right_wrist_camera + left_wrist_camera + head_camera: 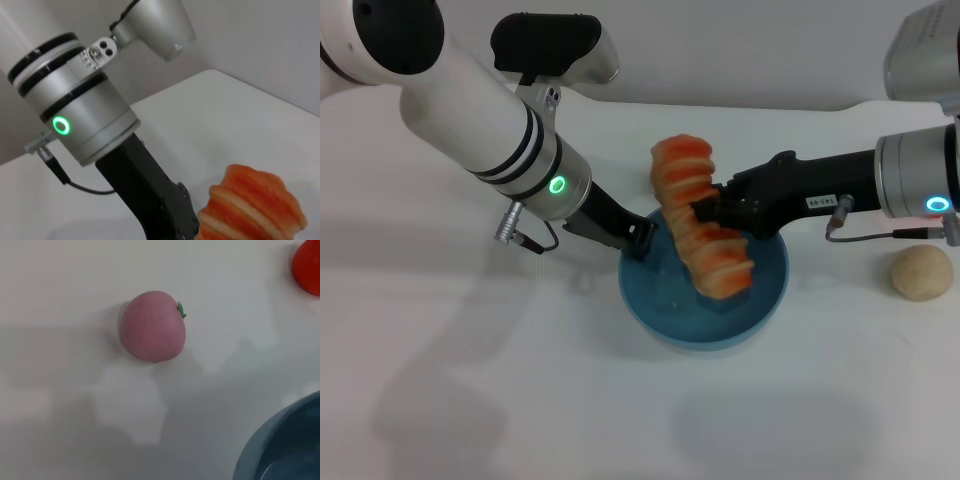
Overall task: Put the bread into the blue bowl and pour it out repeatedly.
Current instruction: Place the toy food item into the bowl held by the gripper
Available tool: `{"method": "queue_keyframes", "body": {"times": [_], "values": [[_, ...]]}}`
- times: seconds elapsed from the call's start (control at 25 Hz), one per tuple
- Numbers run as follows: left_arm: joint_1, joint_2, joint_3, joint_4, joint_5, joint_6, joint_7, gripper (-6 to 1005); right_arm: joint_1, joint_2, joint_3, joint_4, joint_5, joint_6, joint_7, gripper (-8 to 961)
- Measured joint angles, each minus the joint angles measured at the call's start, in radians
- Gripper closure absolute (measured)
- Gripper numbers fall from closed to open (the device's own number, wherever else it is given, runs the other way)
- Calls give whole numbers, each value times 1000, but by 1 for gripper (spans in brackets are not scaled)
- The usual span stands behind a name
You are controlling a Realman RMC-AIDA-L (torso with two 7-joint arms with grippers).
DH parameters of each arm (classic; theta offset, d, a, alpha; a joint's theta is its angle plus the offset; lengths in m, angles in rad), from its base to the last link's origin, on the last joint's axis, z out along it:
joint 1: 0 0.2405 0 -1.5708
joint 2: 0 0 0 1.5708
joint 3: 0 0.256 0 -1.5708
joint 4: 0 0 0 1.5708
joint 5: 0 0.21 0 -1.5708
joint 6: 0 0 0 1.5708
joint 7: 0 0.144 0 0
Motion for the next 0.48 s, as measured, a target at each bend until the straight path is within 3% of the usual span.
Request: {"method": "queue_keyframes", "body": {"times": [0.32, 0.48], "values": [[-1, 2, -3, 5, 0, 1, 0, 1000, -32, -1, -1, -42, -6, 11, -17, 740], [-1, 2, -10, 5, 0, 1, 0, 1001, -40, -1, 1, -58, -6, 12, -17, 537]]}}
